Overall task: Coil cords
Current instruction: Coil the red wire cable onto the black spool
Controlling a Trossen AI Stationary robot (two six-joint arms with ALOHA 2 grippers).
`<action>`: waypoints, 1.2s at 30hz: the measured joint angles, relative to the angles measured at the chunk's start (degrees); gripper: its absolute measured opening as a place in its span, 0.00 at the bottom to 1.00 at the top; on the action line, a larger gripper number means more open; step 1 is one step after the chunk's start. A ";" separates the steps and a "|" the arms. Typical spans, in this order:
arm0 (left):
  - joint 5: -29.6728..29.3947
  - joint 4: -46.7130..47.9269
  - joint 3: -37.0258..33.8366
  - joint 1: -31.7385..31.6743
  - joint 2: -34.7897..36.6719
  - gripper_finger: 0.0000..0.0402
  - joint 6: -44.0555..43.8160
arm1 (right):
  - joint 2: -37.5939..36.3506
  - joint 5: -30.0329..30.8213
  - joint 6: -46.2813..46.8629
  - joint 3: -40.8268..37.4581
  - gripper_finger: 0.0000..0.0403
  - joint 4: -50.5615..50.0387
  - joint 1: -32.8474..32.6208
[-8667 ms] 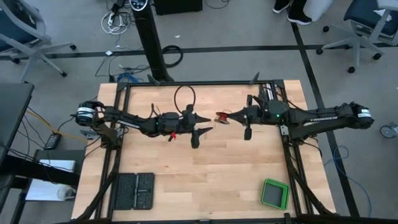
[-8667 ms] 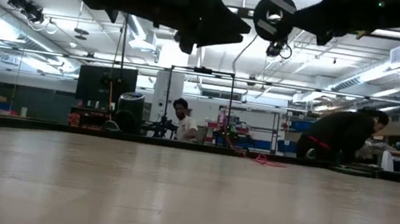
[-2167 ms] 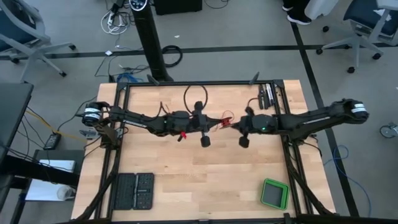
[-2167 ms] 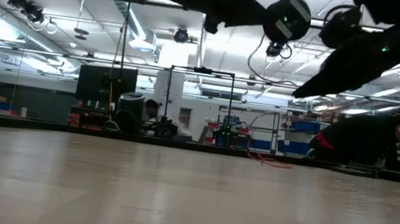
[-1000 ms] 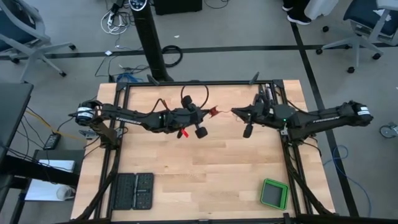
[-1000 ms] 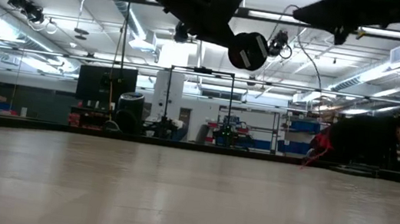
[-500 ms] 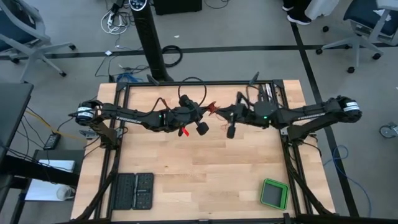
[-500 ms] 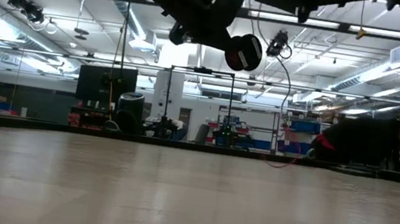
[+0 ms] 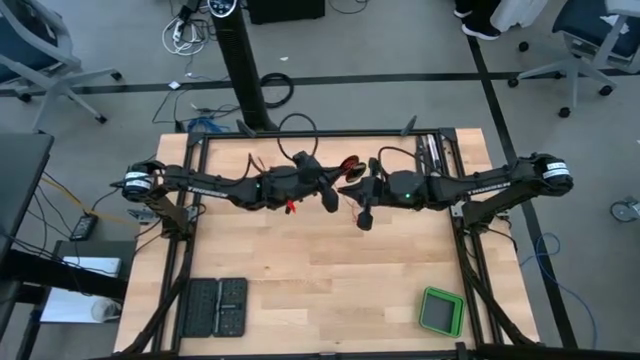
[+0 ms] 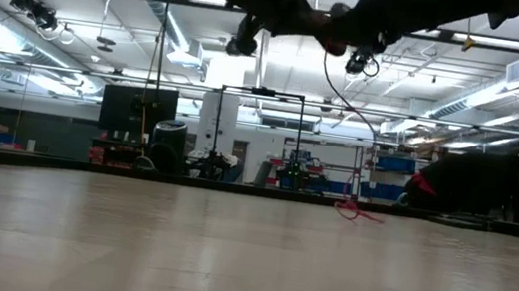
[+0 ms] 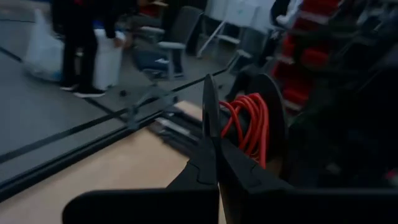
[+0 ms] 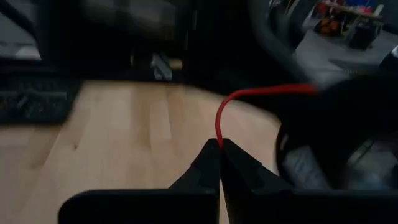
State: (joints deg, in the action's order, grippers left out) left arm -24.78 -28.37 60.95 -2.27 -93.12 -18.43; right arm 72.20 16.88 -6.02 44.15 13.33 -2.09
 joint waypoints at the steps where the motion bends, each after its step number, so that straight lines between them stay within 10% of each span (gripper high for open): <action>1: 0.98 -0.70 0.00 -0.21 0.00 0.00 -0.56 | -0.04 0.04 0.03 0.00 0.00 -0.71 0.00; 20: 9.76 0.47 -0.01 -2.65 0.00 0.00 6.49 | -9.94 8.23 16.76 -1.73 0.23 -38.47 -2.02; 36: 10.11 -4.92 0.02 -2.55 0.00 0.00 7.74 | 1.31 -6.04 23.87 -19.57 0.26 9.34 -2.08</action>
State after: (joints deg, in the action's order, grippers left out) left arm -14.68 -33.29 60.97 -4.82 -93.12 -10.70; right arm 73.51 10.85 17.85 24.58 22.67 -4.17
